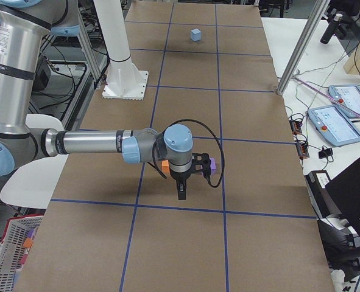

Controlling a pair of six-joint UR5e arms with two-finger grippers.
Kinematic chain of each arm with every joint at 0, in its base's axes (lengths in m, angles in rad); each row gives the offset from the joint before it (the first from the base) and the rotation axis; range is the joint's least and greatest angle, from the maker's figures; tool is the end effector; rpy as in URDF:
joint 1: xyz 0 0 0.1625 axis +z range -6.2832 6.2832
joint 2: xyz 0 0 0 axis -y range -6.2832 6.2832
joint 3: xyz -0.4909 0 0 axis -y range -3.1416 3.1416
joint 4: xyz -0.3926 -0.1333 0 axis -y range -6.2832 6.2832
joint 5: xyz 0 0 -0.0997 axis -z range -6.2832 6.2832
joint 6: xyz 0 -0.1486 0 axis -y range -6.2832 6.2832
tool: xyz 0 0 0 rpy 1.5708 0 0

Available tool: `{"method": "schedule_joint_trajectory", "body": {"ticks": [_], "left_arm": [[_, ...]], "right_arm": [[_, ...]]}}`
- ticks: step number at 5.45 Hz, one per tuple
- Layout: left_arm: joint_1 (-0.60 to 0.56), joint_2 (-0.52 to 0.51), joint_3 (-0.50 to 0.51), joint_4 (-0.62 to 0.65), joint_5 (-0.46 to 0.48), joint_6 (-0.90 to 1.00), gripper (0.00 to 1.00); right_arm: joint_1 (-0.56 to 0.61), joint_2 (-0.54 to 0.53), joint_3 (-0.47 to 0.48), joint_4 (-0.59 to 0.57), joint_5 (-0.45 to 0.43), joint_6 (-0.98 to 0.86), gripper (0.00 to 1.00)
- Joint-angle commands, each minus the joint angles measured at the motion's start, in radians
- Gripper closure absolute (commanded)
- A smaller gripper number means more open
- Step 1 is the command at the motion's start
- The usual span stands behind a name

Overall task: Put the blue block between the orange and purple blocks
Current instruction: 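Move the left gripper down over the light-blue cube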

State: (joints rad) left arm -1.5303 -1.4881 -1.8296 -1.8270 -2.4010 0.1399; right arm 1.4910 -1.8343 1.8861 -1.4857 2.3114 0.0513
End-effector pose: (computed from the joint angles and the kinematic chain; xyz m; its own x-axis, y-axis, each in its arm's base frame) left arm -0.0042 -0.4791 0.6322 0.6501 0.4595 -0.6052 -0.1287 0.8515 0.5083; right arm 0.0028 -0.3794 0.7112 0.7315 -0.0998 0.6745 0.0415 0.9939 0.1020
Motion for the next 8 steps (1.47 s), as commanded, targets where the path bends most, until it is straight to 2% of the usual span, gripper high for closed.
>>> {"method": "schedule_joint_trajectory", "body": {"ticks": [1,2,3,4,5,7,8], "left_arm": [[0.001,-0.024,-0.002,-0.072,-0.058,0.010,0.00],[0.141,-0.029,0.009,-0.128,-0.087,-0.005,0.00],[0.242,-0.032,0.012,-0.132,-0.077,0.003,0.00],[0.289,0.009,0.012,-0.176,-0.042,0.012,0.00],[0.414,0.072,0.012,-0.278,0.129,0.003,0.00],[0.542,0.097,0.013,-0.291,0.250,0.000,0.00],[0.562,0.097,0.022,-0.290,0.252,-0.003,0.00]], "right_arm": [[0.000,-0.002,-0.002,0.001,0.006,-0.004,0.00],[-0.002,-0.003,-0.004,0.001,0.008,-0.004,0.00],[0.000,-0.005,-0.002,0.001,0.008,-0.004,0.00],[0.000,-0.005,-0.002,0.001,0.008,-0.004,0.00],[0.000,-0.005,-0.002,0.001,0.009,-0.004,0.00],[-0.002,-0.005,-0.002,0.001,0.008,-0.004,0.00],[0.000,-0.005,-0.002,0.001,0.008,-0.004,0.00]]}}
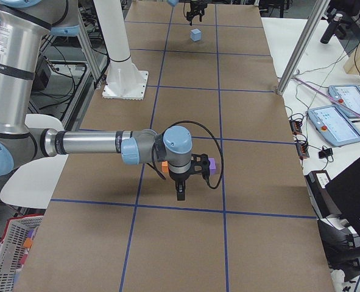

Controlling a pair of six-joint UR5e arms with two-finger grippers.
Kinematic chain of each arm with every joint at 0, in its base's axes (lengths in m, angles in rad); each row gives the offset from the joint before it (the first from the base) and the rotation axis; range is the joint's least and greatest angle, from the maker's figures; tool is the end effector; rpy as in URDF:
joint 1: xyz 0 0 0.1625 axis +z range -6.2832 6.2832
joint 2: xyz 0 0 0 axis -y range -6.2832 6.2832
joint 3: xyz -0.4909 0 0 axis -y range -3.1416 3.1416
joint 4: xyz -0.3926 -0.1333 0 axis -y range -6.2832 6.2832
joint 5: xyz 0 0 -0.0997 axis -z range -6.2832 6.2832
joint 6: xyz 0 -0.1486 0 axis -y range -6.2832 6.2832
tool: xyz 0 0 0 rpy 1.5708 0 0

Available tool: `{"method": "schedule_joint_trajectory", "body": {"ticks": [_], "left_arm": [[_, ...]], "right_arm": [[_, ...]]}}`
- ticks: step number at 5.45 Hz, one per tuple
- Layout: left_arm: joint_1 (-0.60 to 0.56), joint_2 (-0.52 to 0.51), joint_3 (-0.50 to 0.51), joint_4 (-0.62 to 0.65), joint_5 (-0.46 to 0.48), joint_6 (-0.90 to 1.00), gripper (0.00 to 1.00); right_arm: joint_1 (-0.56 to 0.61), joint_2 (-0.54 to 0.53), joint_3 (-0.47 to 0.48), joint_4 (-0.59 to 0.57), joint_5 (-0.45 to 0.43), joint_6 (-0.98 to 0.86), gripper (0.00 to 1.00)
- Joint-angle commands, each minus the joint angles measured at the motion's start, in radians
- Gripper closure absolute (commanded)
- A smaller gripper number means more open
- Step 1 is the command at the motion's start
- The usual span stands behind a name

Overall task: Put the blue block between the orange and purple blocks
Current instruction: 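Close the left gripper on the light-blue cube and lift it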

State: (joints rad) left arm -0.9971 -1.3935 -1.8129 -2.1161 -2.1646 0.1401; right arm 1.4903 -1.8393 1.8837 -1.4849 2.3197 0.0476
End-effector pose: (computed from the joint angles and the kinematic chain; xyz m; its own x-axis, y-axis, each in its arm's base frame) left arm 0.2062 -0.4115 0.6641 0.4549 0.8082 -0.3741 -0.5134 0.5812 0.6314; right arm 0.0019 -0.3763 0.7133 0.7259 -0.0999 0.6805 0.0452 0.9942 0.0977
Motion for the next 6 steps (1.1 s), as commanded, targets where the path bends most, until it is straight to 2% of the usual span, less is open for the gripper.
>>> {"method": "schedule_joint_trajectory", "body": {"ticks": [1,4,6], "left_arm": [[0.037,-0.008,0.035,-0.001,0.016,-0.002,0.00],[0.069,-0.097,0.113,-0.001,0.014,-0.080,0.00],[0.084,-0.114,0.159,-0.007,0.006,-0.085,0.03]], "right_arm": [[-0.001,0.000,0.000,0.000,0.001,0.000,0.00],[-0.001,0.000,-0.002,0.000,0.000,-0.002,0.00],[-0.001,-0.002,-0.003,-0.002,0.000,-0.002,0.00]]}}
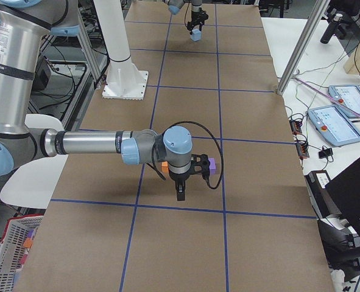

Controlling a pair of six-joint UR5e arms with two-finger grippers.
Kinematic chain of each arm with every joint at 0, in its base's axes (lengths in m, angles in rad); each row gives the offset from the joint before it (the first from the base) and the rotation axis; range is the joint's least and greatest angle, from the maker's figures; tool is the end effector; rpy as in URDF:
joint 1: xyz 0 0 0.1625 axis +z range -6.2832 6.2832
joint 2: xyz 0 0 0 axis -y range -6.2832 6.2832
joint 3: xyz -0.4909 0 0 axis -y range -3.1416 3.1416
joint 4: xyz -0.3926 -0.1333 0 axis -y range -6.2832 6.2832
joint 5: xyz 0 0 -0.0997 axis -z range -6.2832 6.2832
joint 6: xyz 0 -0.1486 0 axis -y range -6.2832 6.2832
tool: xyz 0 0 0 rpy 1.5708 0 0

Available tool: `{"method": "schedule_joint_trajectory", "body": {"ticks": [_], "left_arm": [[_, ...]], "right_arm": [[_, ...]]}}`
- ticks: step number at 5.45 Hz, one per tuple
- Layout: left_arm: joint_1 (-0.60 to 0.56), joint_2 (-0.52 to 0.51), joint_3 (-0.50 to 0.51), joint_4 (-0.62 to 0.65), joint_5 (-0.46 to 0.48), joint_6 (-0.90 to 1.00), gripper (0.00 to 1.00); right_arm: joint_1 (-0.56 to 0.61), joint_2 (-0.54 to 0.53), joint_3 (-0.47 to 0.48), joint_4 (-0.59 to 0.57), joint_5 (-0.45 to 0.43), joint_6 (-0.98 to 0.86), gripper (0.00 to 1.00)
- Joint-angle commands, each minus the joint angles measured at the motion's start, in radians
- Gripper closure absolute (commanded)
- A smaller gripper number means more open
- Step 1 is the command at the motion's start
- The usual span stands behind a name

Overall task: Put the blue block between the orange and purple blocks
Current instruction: 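Close the left gripper on the light-blue cube and lift it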

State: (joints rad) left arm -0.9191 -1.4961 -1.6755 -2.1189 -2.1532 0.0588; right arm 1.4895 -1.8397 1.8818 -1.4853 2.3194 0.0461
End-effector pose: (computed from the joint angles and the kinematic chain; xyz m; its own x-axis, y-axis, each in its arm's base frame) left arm 0.2666 -0.4345 0.6897 0.4510 0.7833 -0.4277 -0.5354 0.6209 0.5726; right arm 0.0016 -0.3760 0.7145 0.7261 -0.1001 0.6802 0.0471 0.9943 0.0960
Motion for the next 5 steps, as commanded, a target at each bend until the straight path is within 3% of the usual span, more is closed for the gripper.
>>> {"method": "schedule_joint_trajectory", "body": {"ticks": [1,2,4,5], "left_arm": [[0.008,-0.013,0.020,-0.001,-0.011,-0.045,0.47],[0.009,-0.016,0.013,-0.003,-0.022,-0.086,0.98],[0.009,-0.051,-0.033,0.019,-0.161,-0.243,1.00],[0.040,-0.161,-0.035,0.045,-0.169,-0.440,1.00]], "right_arm": [[0.000,-0.001,0.000,0.000,0.000,0.001,0.00],[0.000,-0.001,0.000,0.000,0.000,0.001,0.00],[0.000,-0.003,0.000,-0.001,0.000,0.001,0.00],[0.000,-0.003,0.000,0.000,0.001,0.001,0.00]]}}
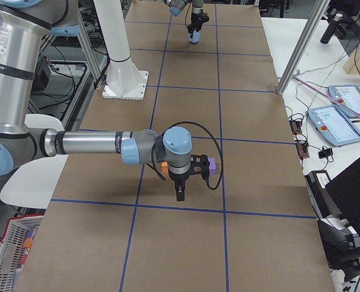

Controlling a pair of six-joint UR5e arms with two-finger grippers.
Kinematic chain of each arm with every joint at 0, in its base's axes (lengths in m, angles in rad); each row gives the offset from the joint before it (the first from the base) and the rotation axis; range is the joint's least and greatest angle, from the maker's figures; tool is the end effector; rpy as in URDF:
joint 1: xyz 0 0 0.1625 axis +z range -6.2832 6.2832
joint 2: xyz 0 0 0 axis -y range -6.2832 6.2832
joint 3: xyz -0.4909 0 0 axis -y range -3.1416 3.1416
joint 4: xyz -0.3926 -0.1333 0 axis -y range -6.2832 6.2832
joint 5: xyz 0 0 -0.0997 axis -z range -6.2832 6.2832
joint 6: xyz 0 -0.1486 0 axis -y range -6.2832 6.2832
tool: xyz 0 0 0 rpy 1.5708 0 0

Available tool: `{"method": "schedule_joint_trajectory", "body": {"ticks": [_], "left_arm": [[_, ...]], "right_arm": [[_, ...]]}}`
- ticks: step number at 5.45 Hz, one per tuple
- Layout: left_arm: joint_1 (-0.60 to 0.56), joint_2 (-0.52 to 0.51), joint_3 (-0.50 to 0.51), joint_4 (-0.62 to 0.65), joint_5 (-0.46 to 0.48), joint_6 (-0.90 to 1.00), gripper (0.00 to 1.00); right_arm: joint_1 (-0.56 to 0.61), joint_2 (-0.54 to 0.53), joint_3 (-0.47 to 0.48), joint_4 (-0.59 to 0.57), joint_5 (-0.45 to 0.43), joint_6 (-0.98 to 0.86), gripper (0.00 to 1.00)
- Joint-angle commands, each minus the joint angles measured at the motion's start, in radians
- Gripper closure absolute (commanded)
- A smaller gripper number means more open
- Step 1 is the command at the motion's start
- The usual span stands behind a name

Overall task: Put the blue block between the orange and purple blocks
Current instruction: 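Carry the light-blue cube with the left gripper to the table center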

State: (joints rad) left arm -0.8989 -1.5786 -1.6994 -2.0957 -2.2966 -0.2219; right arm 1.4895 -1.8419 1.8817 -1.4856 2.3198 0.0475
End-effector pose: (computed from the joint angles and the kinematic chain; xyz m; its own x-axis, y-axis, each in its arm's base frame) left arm 0.3088 -0.4440 0.6265 0.4316 0.6294 -0.6461 -0.4062 0.7752 0.4838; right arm 0.0017 -0.3747 0.7154 0.7261 -0.0970 0.6808 0.0461 0.9946 0.0925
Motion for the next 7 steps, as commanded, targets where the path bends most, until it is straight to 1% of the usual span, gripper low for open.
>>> {"method": "schedule_joint_trajectory", "body": {"ticks": [1,2,3,4,5,6,7], "left_arm": [[0.096,-0.238,0.001,0.119,-0.012,-0.333,1.00],[0.183,-0.399,0.007,0.246,0.017,-0.500,1.00],[0.277,-0.560,0.044,0.352,0.125,-0.645,1.00],[0.323,-0.748,0.204,0.370,0.137,-0.795,0.97],[0.346,-0.884,0.356,0.367,0.184,-0.866,0.85],[0.351,-0.909,0.407,0.365,0.199,-0.904,0.43],[0.351,-0.906,0.408,0.368,0.279,-0.910,0.01]], "right_arm": [[0.000,0.000,-0.001,0.001,0.001,0.000,0.00],[0.000,-0.002,-0.001,-0.001,0.003,0.000,0.00],[0.000,-0.006,-0.001,0.001,0.006,0.000,0.00],[0.000,-0.010,-0.001,0.001,0.006,0.000,0.00],[0.000,-0.010,-0.001,0.001,0.006,0.000,0.00],[0.000,-0.011,-0.001,0.001,0.006,0.000,0.00],[0.000,-0.013,0.000,0.001,0.006,0.000,0.00]]}}
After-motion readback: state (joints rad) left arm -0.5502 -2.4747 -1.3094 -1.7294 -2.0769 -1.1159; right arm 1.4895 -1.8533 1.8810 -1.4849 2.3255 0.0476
